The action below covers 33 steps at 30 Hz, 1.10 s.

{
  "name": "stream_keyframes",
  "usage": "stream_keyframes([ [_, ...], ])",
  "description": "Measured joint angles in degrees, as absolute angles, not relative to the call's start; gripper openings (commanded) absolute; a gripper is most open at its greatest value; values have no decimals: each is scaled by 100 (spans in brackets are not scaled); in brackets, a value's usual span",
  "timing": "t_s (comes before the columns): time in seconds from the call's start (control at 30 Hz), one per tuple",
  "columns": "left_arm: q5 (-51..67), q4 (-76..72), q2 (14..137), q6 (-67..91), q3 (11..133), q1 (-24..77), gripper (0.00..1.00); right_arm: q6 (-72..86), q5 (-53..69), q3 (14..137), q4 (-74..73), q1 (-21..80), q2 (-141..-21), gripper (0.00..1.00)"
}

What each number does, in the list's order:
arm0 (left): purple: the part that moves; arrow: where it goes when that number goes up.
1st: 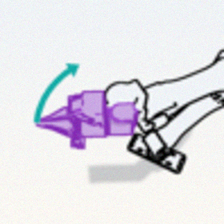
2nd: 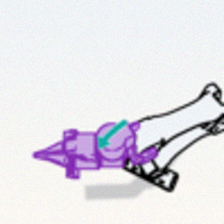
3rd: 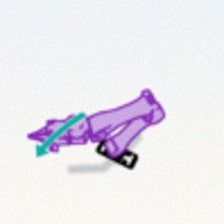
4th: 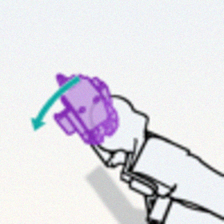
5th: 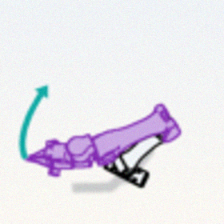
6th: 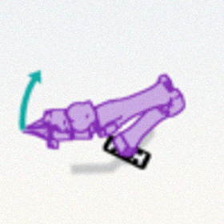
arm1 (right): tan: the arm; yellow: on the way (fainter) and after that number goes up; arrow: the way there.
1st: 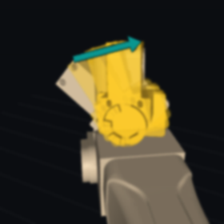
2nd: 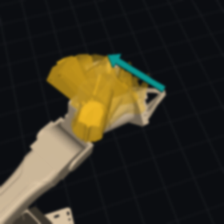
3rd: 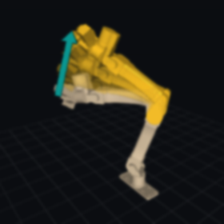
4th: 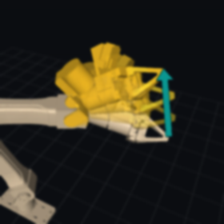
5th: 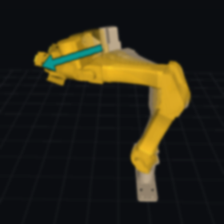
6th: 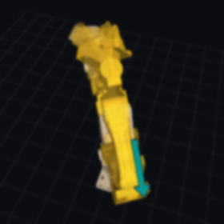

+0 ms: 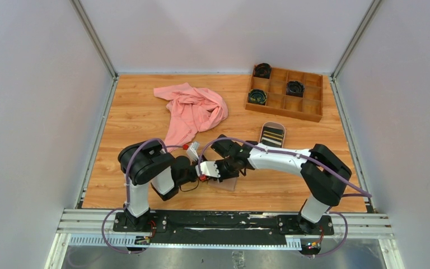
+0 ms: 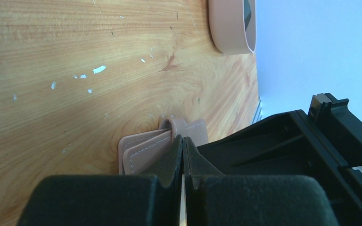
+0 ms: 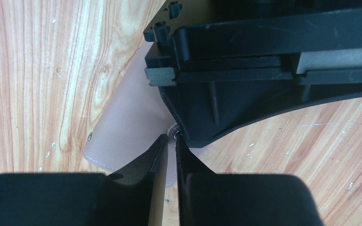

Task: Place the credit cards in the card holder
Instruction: Close the card holder at the center of the board.

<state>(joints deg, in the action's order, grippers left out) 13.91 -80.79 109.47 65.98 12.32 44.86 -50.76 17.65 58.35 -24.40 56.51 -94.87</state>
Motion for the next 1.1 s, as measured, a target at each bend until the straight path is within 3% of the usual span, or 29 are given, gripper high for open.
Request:
stream_keyframes([
  [0.73,1260,-8425,11072,6665,1085,4528,0,-5120,1592,6145,-2775,5795,-9723,13],
  [1.1,1170,-8567,11159,6698,1068,4587,0,-5253,952,6169,-2823,6143,-9754,13],
])
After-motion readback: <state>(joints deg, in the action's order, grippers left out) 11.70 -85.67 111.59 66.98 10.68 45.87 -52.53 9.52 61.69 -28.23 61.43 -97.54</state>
